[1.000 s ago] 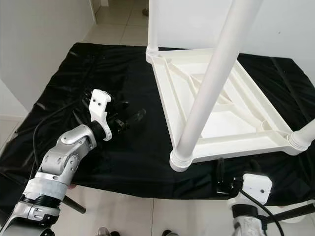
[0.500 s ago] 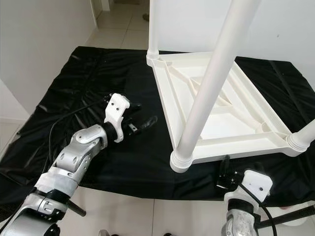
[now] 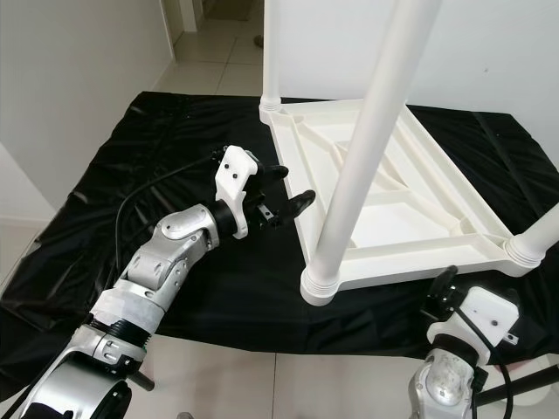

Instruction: Building children table

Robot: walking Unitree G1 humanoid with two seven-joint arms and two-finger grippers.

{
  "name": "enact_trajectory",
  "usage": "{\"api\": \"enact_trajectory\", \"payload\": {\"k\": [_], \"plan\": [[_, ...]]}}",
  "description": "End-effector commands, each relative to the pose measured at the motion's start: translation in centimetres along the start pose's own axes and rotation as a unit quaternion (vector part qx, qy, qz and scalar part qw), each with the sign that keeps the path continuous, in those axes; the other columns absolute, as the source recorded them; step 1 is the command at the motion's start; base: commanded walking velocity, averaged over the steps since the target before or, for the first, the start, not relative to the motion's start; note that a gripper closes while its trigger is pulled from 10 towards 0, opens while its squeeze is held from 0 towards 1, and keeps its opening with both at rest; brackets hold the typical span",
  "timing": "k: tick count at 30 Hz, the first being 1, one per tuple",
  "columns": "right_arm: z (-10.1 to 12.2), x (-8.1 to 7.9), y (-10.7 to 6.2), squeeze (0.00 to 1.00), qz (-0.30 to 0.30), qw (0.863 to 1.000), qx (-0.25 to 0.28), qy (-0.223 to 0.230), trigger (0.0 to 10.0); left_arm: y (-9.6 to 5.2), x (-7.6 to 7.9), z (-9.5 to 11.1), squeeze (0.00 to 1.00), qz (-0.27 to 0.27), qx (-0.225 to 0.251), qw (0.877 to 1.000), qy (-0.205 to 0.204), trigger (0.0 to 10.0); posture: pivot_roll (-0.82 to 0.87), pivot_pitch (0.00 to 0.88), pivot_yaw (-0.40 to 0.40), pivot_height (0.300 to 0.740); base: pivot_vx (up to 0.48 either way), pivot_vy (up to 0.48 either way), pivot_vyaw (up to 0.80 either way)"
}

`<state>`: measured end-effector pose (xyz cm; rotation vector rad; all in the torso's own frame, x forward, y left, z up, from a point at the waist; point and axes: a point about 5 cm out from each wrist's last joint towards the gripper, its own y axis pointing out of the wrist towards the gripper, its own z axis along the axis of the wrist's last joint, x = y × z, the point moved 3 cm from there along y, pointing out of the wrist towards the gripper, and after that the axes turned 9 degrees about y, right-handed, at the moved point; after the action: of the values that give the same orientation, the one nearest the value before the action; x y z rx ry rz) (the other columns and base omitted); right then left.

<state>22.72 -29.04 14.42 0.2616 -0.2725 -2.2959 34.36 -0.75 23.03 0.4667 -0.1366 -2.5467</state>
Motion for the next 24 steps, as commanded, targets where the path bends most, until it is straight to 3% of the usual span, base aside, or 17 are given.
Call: {"api": "enact_trajectory", "payload": {"k": [1, 11, 15, 24], "plan": [[-0.4, 0.5, 0.4, 0.00, -0.018, 1.000, -0.008, -0.003, 10.0, 0.2, 0.8, 0.2, 0.00, -0.041, 0.009, 0.999, 0.000, 10.0, -0.07, 0.088, 0.039, 0.740, 0.000, 0.000, 0.00], [-0.8, 1.4, 2.9, 0.00, -0.080, 0.997, -0.007, 0.006, 10.0, 0.7, 2.8, -0.2, 0.00, -0.068, 0.009, 0.998, -0.008, 10.0, -0.06, 0.115, 0.041, 0.740, 0.000, 0.000, 0.00], [-1.2, 2.5, 4.2, 0.00, -0.124, 0.992, -0.018, 0.013, 10.0, 1.3, 3.7, -0.1, 0.00, -0.074, 0.010, 0.997, -0.013, 10.0, -0.05, 0.135, 0.036, 0.740, 0.000, 0.000, 0.00], [-1.9, 3.1, 4.9, 0.00, -0.146, 0.989, -0.038, 0.012, 10.0, 2.4, 5.2, 0.3, 0.00, -0.081, 0.017, 0.996, -0.015, 10.0, -0.05, 0.163, 0.030, 0.740, 0.000, 0.000, 0.00]]}}
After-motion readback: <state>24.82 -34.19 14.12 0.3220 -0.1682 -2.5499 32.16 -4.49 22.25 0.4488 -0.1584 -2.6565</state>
